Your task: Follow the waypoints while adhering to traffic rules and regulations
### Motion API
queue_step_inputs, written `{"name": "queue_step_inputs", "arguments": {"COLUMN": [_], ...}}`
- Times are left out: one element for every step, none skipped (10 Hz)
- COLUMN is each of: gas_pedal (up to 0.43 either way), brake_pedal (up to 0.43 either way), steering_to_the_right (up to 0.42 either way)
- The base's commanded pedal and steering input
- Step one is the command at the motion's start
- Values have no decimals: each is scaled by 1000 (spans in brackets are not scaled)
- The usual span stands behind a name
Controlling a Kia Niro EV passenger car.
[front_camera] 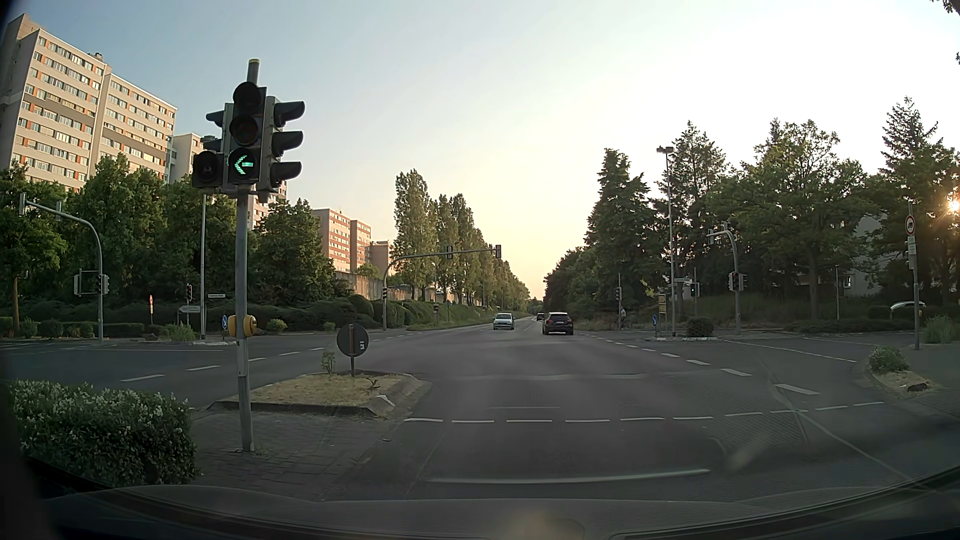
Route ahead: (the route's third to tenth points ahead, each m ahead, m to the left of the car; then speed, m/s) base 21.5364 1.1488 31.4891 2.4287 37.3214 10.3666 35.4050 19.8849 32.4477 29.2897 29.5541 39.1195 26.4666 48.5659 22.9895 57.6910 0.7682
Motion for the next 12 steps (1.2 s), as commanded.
{"name": "queue_step_inputs", "arguments": {"gas_pedal": [209,228,240,248,248,260,260,268,268,287,287,287], "brake_pedal": [30,30,30,30,30,30,30,30,30,30,30,30], "steering_to_the_right": [-3,-3,-3,-3,-2,-2,-1,-1,-1,0,0,0]}}
